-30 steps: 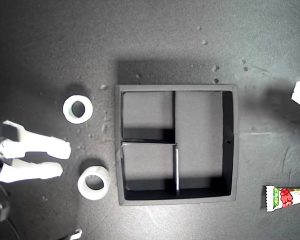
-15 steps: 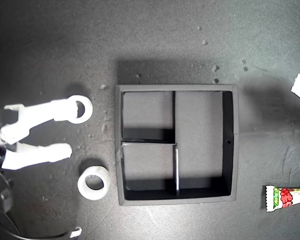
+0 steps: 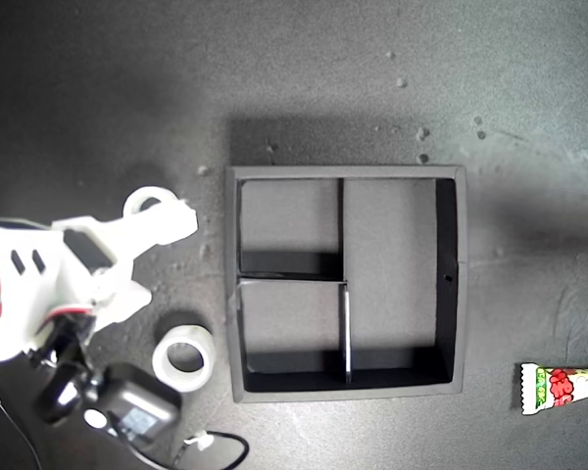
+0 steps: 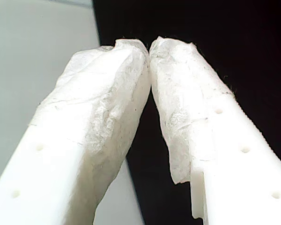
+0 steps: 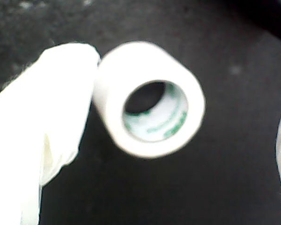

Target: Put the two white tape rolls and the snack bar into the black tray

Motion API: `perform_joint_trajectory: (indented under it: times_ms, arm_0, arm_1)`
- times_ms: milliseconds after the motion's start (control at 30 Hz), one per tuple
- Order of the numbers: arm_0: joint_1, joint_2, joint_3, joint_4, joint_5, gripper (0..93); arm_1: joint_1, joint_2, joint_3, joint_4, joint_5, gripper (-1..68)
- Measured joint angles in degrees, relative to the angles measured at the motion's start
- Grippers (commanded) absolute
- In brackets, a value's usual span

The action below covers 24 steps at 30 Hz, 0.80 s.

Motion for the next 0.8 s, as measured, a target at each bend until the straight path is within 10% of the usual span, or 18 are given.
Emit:
perform_joint_trajectory:
  times_ms: [300, 800]
  arm_0:
    - [0.0, -2.1, 3.8, -0.5, -6.0, 30.9]
    - [2.7, -8.4, 7.6, -2.8, -10.5, 30.1]
  arm_1:
    - [-6.4, -38.8, -36.5, 15.6, -1.1, -0.1]
    - [-14.7, -41.7, -30.2, 17.9, 14.5, -0.1]
